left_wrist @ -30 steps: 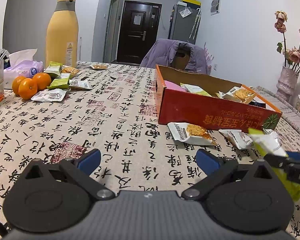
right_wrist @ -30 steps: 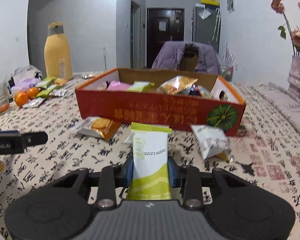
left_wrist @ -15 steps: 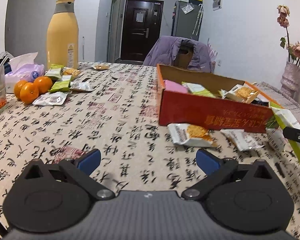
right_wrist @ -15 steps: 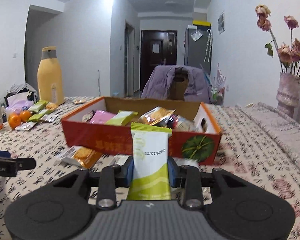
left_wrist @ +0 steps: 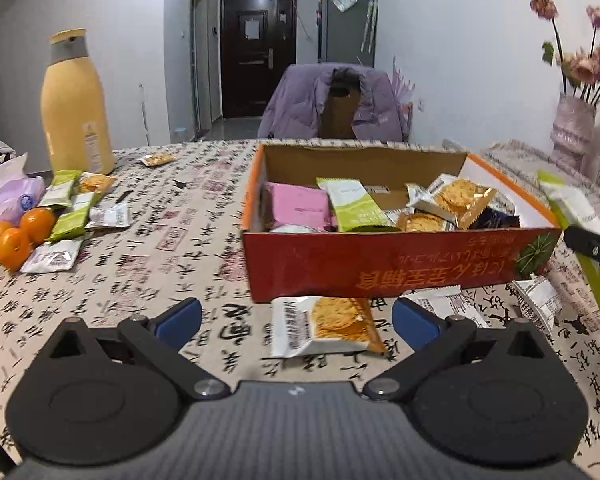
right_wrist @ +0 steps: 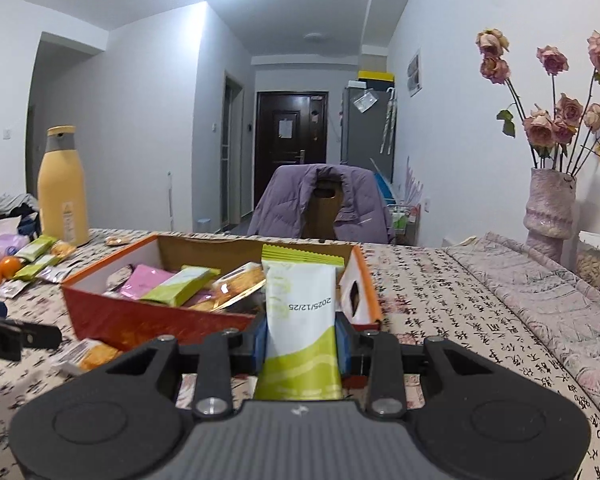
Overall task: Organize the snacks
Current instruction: 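Grasp the white cracker packet with the left gripper while the right holds the bar packet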
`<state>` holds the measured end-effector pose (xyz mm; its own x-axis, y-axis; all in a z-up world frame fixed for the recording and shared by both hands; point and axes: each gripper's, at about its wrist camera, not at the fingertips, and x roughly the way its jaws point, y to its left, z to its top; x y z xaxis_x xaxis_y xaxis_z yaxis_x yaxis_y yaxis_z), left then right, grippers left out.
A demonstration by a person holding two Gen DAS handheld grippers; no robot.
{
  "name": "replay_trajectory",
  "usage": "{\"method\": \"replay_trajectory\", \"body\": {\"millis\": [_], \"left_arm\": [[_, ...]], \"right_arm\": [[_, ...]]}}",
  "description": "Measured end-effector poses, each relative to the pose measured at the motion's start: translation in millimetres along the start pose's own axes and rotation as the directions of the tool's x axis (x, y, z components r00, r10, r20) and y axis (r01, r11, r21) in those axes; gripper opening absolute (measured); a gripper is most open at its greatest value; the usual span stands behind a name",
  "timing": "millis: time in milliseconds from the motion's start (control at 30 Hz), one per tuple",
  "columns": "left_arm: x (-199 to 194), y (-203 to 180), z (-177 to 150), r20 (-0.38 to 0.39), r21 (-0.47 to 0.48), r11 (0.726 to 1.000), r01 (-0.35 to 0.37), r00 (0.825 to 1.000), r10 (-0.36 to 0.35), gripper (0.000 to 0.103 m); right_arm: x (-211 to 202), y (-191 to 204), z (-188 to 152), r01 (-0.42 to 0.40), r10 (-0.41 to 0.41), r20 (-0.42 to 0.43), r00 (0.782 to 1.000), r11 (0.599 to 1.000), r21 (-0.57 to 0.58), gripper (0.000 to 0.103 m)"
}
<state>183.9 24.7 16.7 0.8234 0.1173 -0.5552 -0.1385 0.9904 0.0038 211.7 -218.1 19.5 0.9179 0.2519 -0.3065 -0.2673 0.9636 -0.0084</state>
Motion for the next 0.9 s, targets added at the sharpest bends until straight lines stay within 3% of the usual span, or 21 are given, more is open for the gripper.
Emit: {"method": "replay_trajectory", "body": {"millis": [300,567,900], "left_arm": [[36.9,-26.8,8.9,-0.082,0.038,0.999,-0.026,0.996,0.029,0.103],[65.4,-26.2,7.3,-0.164,0.019,0.998,-0.058,0.985,0.060,0.103],[79.2,-17.4,-1.2,-0.174,-0.027,0.998,-0.063,0.983,0.057,0.103]], "right_arm": [[12.2,-11.4,-8.3,-0.004,0.004,0.002,1.000,0.998,0.058,0.033],[11.9,-9.7,-12.4,-0.008,0.007,0.007,1.000,0.998,0.061,0.033],[12.5,-5.3,-14.0,-0.012,0.011,0.003,1.000,0.999,0.036,0.033]]}}
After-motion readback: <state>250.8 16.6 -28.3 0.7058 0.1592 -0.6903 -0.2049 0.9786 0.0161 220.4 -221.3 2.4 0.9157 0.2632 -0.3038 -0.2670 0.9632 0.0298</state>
